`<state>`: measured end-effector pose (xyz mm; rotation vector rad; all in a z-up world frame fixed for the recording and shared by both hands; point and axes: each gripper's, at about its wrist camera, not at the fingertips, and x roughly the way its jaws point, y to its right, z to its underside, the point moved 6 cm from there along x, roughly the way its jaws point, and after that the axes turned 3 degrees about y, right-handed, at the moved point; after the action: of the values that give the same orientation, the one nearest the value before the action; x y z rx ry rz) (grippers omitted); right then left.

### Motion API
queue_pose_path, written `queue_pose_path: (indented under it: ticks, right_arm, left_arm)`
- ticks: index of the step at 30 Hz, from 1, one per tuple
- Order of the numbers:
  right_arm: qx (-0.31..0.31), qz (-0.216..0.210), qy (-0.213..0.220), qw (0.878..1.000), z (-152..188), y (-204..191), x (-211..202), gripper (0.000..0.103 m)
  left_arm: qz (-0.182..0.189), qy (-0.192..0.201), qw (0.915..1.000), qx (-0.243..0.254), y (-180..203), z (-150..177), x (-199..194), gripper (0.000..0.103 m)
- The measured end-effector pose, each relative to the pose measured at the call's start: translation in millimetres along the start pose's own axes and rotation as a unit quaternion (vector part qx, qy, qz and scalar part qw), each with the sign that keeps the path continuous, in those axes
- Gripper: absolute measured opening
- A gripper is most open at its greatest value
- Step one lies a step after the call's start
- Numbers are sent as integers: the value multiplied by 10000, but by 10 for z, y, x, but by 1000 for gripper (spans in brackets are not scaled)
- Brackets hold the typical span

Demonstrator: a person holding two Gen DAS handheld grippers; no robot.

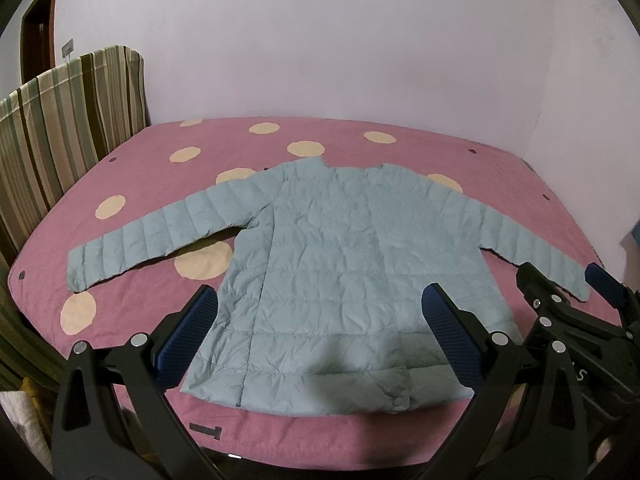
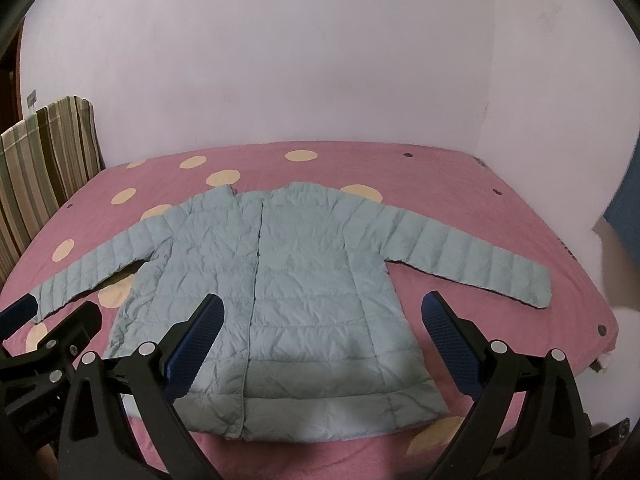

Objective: Fold large clothes
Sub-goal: 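Grasp the jacket sleeve with the right gripper and fold it across the back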

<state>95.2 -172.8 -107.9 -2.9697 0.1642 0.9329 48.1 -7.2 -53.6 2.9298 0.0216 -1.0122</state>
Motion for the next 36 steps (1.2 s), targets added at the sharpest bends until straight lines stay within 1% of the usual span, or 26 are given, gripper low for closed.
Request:
queue_pose_path:
  ticks: [5, 8, 11, 13, 16, 18, 21, 24, 27, 28, 30, 31, 32, 33, 35, 36]
  right_arm:
    - [44, -23, -153, 9999, 67, 5, 172, 98]
    - [139, -15, -246, 9996, 107, 68, 314, 98]
    - [333, -19, -405, 9986, 160, 180, 507, 98]
    - [554, -16, -513, 9971, 197, 303, 646, 98]
    - [1005, 9, -663, 9927, 260, 545, 887, 98]
    - [1395, 100, -777, 9871, 311, 806, 1082, 98]
    - [1956, 289, -724, 9776, 364, 1206, 1268, 98]
    - [2378, 524, -644, 9677, 398, 1610, 1400, 98]
    - [2577, 770, -564, 9615, 389, 1924, 1481, 96]
    - [2676, 883, -542, 9579, 402, 2072, 1499, 93]
    - [2952, 968, -549, 9489, 452, 2327, 1530, 80]
    - [3096, 997, -575, 9439, 484, 2437, 1549, 72]
    - [3218, 1026, -604, 9393, 516, 2509, 1580, 70]
    - [3403, 1038, -625, 9325, 569, 2629, 1600, 69]
    - [3691, 1029, -609, 9217, 660, 2799, 1622, 69]
    - [3904, 1023, -606, 9129, 728, 2916, 1632, 69]
  left_arm:
    - [41, -127, 9999, -70, -71, -20, 197, 101]
    - [24, -208, 9995, -216, -190, -9, 395, 101]
    - [-115, -359, 9986, -383, -373, 28, 646, 101]
    - [-227, -461, 9973, -518, -531, 58, 821, 101]
    - [-496, -582, 9942, -756, -840, 101, 1116, 101]
    - [-624, -663, 9908, -1005, -1094, 148, 1313, 101]
    - [-838, -740, 9840, -1386, -1510, 252, 1587, 101]
    - [-1077, -884, 9763, -1659, -1853, 388, 1798, 101]
    - [-1386, -1017, 9674, -1860, -2157, 524, 1932, 101]
    - [-1515, -1077, 9636, -1919, -2273, 574, 1968, 101]
    - [-1688, -1182, 9573, -2029, -2421, 650, 1996, 101]
    - [-1756, -1223, 9544, -2083, -2480, 684, 2002, 101]
    - [-1869, -1278, 9499, -2155, -2570, 734, 2001, 101]
    - [-1962, -1301, 9469, -2192, -2639, 774, 1992, 101]
    - [-2109, -1296, 9449, -2145, -2702, 808, 1989, 101]
    - [-2191, -1293, 9447, -2070, -2702, 813, 1983, 101]
